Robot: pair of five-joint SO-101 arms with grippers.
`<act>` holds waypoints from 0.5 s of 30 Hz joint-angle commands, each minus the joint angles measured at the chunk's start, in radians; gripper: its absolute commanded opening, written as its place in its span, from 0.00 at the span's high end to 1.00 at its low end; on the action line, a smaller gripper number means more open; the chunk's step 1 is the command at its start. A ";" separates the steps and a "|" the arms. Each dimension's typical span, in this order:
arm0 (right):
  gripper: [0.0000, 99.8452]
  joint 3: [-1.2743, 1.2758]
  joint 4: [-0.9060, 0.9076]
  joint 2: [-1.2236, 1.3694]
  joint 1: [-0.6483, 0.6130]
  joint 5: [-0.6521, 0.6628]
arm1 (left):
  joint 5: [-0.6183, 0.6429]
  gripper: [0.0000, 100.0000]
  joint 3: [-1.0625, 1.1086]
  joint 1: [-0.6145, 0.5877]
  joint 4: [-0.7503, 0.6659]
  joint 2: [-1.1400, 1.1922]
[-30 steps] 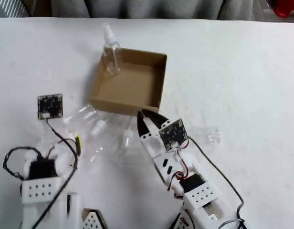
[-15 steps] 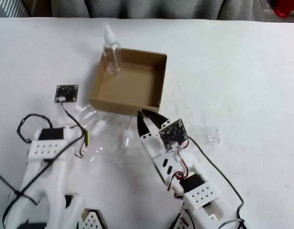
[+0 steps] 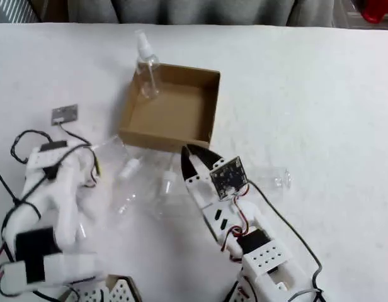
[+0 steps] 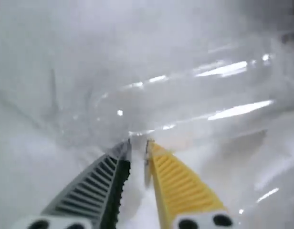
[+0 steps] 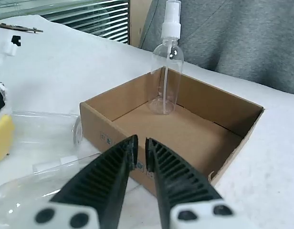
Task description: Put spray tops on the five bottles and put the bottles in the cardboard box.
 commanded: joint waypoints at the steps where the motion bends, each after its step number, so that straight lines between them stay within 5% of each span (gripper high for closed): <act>1: 0.98 -0.020 0.010 -0.008 -0.012 0.011 | 0.120 0.93 -0.130 -0.071 -0.014 0.077; 15: 0.98 -0.018 0.010 -0.005 -0.013 0.011 | 0.265 0.92 -0.222 -0.231 -0.017 0.128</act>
